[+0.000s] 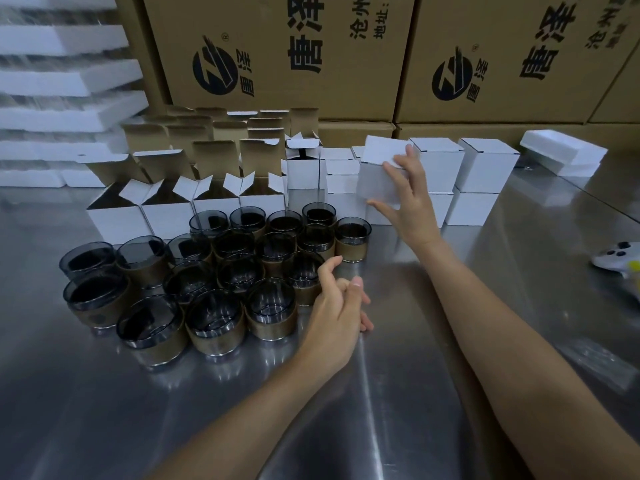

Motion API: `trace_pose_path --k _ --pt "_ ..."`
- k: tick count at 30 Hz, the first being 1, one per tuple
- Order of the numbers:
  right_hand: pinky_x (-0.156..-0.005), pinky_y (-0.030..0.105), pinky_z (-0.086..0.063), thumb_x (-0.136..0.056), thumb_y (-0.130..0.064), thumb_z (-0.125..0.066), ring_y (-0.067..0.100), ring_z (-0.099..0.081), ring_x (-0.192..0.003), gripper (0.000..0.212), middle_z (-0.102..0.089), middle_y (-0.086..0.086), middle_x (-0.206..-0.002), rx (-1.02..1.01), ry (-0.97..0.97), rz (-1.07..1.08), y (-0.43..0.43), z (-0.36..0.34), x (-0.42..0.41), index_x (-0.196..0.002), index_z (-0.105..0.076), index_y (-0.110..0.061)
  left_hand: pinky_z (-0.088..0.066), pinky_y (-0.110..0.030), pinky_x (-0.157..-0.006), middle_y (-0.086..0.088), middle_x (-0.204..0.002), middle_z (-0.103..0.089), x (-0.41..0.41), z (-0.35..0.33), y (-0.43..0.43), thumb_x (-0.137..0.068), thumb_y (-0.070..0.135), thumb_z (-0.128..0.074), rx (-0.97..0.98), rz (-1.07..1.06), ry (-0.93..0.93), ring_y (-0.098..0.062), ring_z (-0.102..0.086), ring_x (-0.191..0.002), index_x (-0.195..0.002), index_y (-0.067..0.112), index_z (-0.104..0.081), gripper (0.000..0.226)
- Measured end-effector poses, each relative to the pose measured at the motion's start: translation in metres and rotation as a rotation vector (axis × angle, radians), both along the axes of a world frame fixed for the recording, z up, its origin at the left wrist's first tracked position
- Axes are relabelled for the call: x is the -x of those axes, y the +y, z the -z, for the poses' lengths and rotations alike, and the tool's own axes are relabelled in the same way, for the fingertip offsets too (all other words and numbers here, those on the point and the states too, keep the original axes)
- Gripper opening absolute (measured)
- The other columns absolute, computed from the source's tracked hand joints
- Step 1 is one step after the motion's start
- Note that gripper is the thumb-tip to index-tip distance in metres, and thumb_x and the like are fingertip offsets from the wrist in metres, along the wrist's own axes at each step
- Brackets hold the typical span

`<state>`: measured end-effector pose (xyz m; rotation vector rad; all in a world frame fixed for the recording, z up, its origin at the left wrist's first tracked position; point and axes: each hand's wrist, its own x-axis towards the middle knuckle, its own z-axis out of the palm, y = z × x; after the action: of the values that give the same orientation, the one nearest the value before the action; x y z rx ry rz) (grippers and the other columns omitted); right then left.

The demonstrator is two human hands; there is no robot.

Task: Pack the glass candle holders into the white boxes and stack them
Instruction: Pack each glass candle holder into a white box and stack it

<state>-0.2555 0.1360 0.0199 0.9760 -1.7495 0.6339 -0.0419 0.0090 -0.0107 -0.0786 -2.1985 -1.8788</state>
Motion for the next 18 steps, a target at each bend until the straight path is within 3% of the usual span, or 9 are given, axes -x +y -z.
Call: trace_pose_path --k 3,5,9,14,18 --pt "-0.121 0.027 -0.012 -0.078 -0.006 -0.079 0.041 -0.032 -0.131 0.054 -0.052 0.030 -0.131 -0.065 0.088 0.126 0.000 0.000 0.004 -0.124 -0.055 0.006 -0.048 -0.021 -0.056 0.006 -0.079 -0.060 0.000 -0.001 0.000 -0.104 0.025 -0.033 -0.013 -0.002 -0.009 -0.016 -0.062 -0.055 -0.136 0.025 -0.023 0.033" --pt "-0.120 0.038 -0.009 -0.084 -0.012 -0.076 0.039 -0.038 -0.129 0.033 -0.058 0.026 -0.128 -0.093 0.207 0.267 -0.001 0.001 0.008 -0.112 -0.067 0.001 -0.048 -0.022 -0.057 0.004 -0.079 -0.059 0.000 -0.001 0.000 -0.104 0.025 -0.033 -0.005 -0.001 -0.009 -0.016 -0.062 -0.055 -0.137 0.024 -0.024 0.034" --pt "-0.109 0.046 -0.028 -0.085 -0.010 -0.073 0.037 -0.059 -0.119 0.004 -0.066 0.016 -0.122 -0.084 0.202 0.370 -0.002 0.007 0.008 -0.086 -0.077 -0.009 -0.047 -0.020 -0.056 0.003 -0.077 -0.059 0.000 -0.001 0.001 -0.104 0.023 -0.034 -0.006 -0.006 -0.014 -0.017 -0.062 -0.055 -0.135 0.023 -0.027 0.032" --pt "-0.099 0.042 -0.037 -0.081 0.004 -0.052 0.038 -0.063 -0.112 0.027 -0.068 0.015 -0.115 -0.014 0.072 0.377 0.001 0.010 0.001 -0.078 -0.075 -0.010 -0.047 -0.019 -0.055 0.000 -0.077 -0.059 -0.001 -0.002 0.001 -0.104 0.022 -0.034 0.000 -0.004 -0.021 -0.016 -0.061 -0.055 -0.132 0.023 -0.030 0.028" --pt "-0.092 0.040 -0.040 -0.074 0.008 -0.053 0.038 -0.063 -0.108 0.029 -0.068 0.015 -0.114 -0.002 -0.019 0.378 0.003 0.011 -0.002 -0.080 -0.076 -0.010 -0.048 -0.019 -0.055 -0.002 -0.077 -0.059 -0.001 -0.004 0.000 -0.104 0.021 -0.036 0.018 -0.008 -0.038 -0.016 -0.062 -0.055 -0.133 0.022 -0.032 0.029"
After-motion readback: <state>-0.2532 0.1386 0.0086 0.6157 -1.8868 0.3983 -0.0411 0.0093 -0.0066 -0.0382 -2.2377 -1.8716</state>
